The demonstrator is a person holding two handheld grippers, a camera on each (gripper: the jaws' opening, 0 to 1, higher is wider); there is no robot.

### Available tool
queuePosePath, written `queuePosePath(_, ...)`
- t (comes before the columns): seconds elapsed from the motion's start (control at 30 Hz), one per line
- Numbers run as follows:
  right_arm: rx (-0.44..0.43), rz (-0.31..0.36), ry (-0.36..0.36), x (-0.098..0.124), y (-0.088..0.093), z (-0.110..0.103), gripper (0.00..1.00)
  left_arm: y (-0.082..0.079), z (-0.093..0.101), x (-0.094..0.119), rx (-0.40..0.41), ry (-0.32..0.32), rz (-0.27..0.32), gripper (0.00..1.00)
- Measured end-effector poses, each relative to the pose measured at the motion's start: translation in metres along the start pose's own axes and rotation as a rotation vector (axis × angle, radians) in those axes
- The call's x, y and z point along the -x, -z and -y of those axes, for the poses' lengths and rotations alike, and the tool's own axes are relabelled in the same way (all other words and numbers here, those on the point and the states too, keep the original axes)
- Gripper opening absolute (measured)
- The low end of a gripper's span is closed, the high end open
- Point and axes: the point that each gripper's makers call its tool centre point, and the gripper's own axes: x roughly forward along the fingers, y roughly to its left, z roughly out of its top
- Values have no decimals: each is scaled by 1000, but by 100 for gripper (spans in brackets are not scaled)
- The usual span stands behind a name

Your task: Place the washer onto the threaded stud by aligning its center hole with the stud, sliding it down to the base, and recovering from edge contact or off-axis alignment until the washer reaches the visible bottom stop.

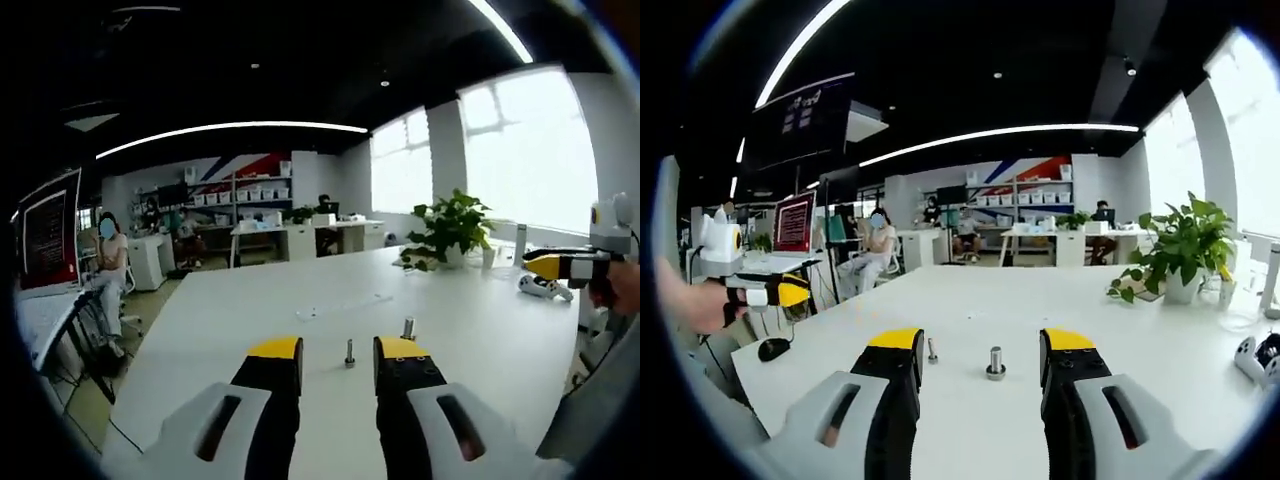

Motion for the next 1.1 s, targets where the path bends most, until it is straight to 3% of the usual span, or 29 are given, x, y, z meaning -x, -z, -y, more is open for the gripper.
queuePosePath(0.23, 6, -11, 32, 15, -4, 10, 49, -15, -10, 25, 69, -50, 73, 33)
queuePosePath(0.67, 40, -32, 29, 22, -5, 9, 51, -20, -16, 47, 62, -57, 102, 32)
queuePosePath(1.1, 53, -48, 44, 24, 0, 9, 51, -21, -14, 43, 54, -49, 105, 31)
